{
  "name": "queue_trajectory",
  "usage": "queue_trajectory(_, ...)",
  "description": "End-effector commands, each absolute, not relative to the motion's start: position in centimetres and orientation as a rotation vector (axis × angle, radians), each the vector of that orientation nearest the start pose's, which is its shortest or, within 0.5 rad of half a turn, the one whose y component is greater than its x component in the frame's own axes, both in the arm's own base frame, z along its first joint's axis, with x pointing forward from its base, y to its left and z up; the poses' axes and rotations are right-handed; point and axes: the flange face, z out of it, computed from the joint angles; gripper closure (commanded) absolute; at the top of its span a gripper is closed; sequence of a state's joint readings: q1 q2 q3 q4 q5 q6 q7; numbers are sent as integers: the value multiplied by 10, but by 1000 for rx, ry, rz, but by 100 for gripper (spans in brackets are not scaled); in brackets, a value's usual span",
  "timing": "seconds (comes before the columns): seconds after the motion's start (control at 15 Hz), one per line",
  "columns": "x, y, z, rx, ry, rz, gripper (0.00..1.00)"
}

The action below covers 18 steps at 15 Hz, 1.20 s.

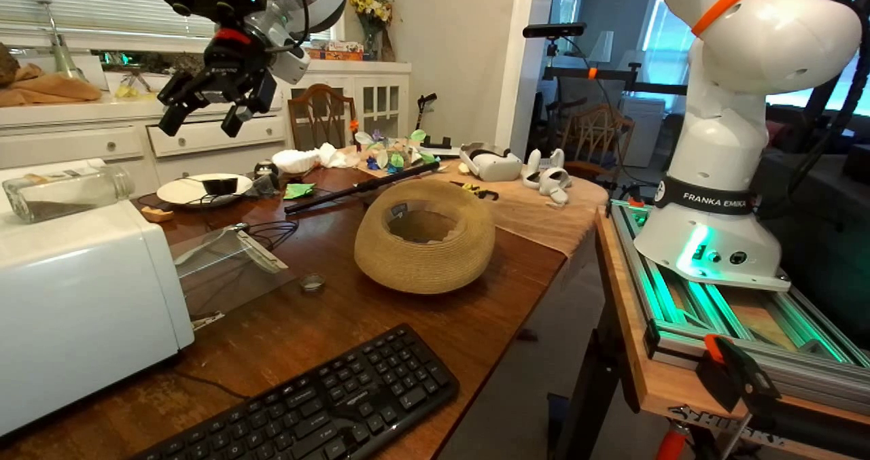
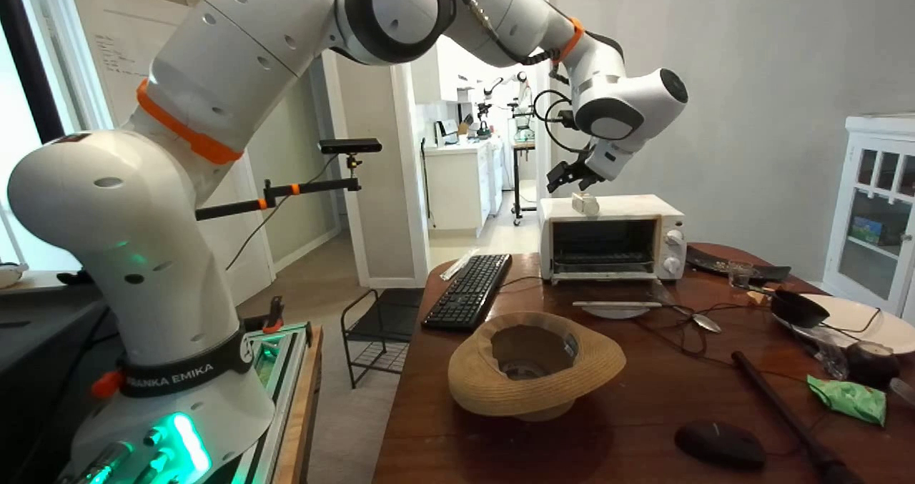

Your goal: Remove the bottle from the top of the oven grill

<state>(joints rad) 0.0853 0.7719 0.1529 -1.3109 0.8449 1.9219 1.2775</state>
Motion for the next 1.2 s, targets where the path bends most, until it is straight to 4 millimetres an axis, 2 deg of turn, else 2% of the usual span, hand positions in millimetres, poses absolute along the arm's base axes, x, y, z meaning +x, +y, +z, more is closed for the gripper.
queue_trajectory(0.0, 716, 200, 264, -1670, 1616, 1119, 0)
queue_trajectory(0.2, 713, 208, 237, -1580, 1590, 1229, 0)
queue_trajectory(0.33, 713, 216, 227, -1541, 1549, 1273, 0)
queue_trajectory(0.53, 713, 229, 227, -1513, 1494, 1314, 0)
queue_trajectory(0.8, 713, 239, 238, -1503, 1399, 1366, 0)
queue_trajectory(1.13, 721, 254, 233, -1484, 1416, 1223, 0)
